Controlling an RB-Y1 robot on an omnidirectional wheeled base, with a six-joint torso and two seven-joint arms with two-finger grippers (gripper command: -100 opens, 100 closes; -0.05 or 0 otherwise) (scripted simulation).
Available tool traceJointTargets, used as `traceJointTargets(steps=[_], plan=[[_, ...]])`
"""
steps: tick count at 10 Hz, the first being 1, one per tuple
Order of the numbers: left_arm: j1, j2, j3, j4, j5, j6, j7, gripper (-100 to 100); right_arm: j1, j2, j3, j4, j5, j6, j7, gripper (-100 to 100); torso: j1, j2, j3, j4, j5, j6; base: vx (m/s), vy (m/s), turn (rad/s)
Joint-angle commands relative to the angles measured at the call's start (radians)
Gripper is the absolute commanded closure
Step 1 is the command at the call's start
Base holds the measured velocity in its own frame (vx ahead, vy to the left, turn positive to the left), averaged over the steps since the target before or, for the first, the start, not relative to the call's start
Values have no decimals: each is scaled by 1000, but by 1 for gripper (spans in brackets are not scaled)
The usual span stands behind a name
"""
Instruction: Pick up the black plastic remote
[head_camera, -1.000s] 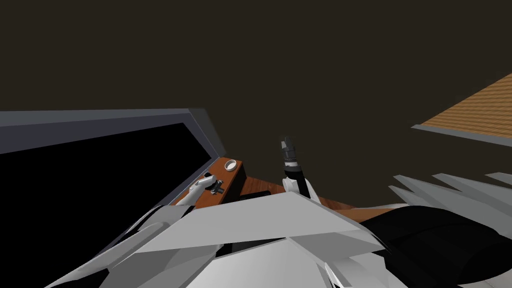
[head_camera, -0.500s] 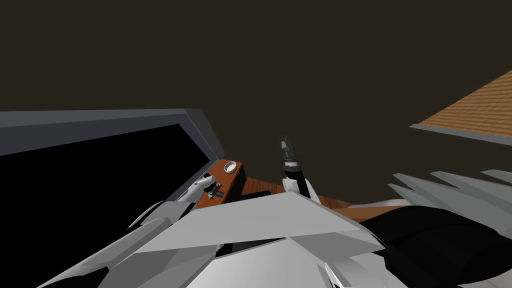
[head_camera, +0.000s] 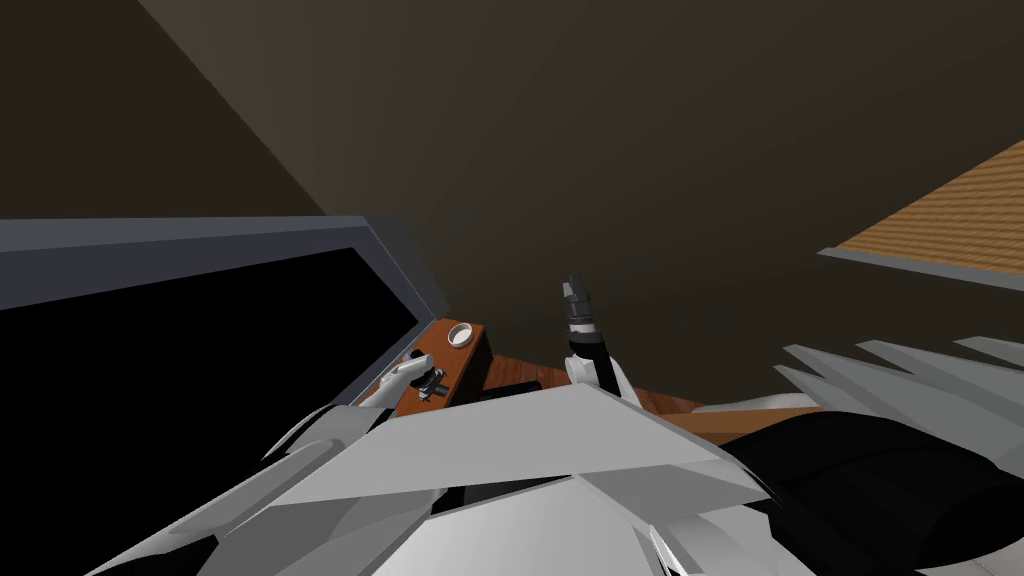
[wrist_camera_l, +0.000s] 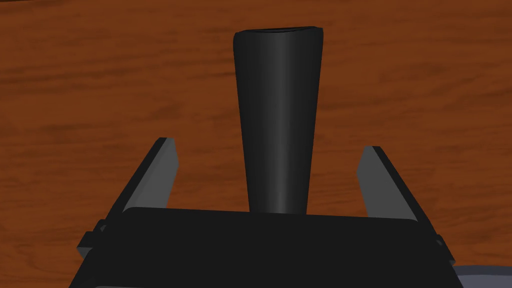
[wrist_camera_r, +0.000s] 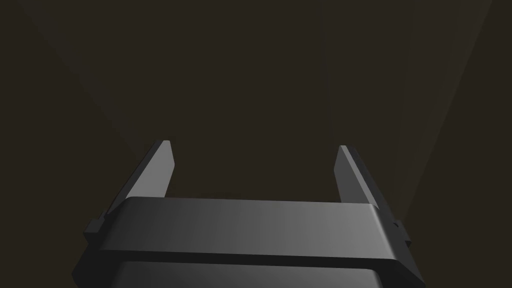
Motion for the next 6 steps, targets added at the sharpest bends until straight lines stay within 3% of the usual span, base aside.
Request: traceJointTargets(steps=[1, 2, 3, 6], plan=[[4, -18, 2, 20, -11, -30, 4, -100, 0, 0, 0, 0, 0, 0, 0, 0, 0, 0, 0, 0, 0, 0, -7, 8, -25], [3, -9, 2, 10, -6, -16, 1, -100, 0, 0, 0, 0, 0, 0, 0, 0, 0, 0, 0, 0, 0, 0, 0, 0, 0], [4, -10, 2, 11, -7, -19, 2, 100, 0, 0, 0, 0, 0, 0, 0, 0, -1, 0, 0, 0, 0, 0, 0, 0, 0], [6, -8, 3, 13, -6, -17, 3, 100, 0, 0, 0, 0, 0, 0, 0, 0, 0, -3, -1, 0, 1, 2, 0, 0, 0]])
